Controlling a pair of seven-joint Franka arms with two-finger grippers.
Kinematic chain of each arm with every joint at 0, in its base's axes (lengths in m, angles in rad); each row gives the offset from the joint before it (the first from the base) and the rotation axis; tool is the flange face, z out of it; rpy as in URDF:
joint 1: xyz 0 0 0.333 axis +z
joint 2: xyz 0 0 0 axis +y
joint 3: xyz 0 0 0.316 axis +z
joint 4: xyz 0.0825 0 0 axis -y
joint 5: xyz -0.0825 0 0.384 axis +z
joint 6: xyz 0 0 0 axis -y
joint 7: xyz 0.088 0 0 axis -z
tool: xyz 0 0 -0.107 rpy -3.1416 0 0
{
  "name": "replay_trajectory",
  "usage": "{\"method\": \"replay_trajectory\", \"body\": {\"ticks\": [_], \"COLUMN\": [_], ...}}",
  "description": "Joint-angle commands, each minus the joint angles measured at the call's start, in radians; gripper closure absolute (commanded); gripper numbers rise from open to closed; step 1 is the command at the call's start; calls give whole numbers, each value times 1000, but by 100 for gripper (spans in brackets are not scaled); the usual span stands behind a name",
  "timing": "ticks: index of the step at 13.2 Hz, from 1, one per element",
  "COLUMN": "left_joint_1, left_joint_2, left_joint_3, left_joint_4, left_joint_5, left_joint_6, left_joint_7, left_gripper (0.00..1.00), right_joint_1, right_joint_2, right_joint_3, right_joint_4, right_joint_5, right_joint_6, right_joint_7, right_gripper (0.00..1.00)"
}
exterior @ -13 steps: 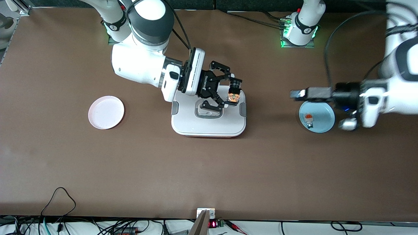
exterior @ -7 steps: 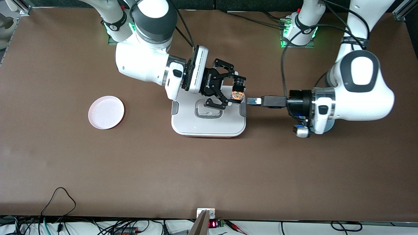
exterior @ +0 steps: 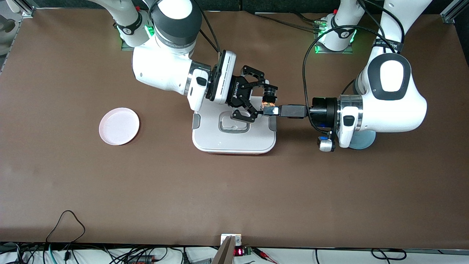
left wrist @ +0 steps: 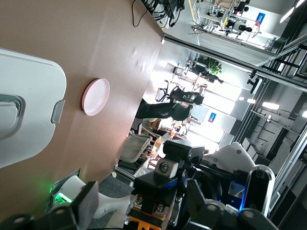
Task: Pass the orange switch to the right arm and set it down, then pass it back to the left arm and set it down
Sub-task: 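Hold the switch above the box while the left gripper reaches it, then close the left gripper on the switch held by the right gripper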
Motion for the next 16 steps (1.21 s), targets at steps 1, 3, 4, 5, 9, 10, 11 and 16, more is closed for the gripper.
{"method": "replay_trajectory", "body": {"ticks": [1, 3, 4, 5, 9, 10, 11, 16], "left_joint_1": [8, 20, 20, 19, 22, 22, 22, 22], "left_joint_2": [-34, -38, -38, -41, -61, -57, -55, -51], "left_joint_3": [4, 4, 4, 4, 4, 5, 5, 5], "left_joint_4": [-28, -34, -46, -53, -94, -94, -96, -94], "left_joint_5": [-25, -57, -85, -109, -151, -151, -151, -152], "left_joint_6": [-69, -88, -87, -84, -84, -84, -84, -84], "left_joint_7": [-3, 3, 19, 39, 116, 124, 141, 147], "left_gripper": [21, 21, 21, 21, 21, 24, 29, 77], "right_joint_1": [8, 8, 8, 8, 11, 16, 19, 21], "right_joint_2": [19, 19, 19, 19, 19, 19, 19, 19], "right_joint_3": [2, 2, 2, 2, 2, 2, 2, 2], "right_joint_4": [33, 33, 33, 33, 31, 31, 30, 27], "right_joint_5": [28, 28, 28, 28, 26, 25, 23, 23], "right_joint_6": [13, 13, 15, 18, 26, 39, 52, 53], "right_joint_7": [-15, -15, -15, -15, -12, -12, -14, -19], "right_gripper": [83, 83, 83, 83, 83, 83, 83, 83]}}
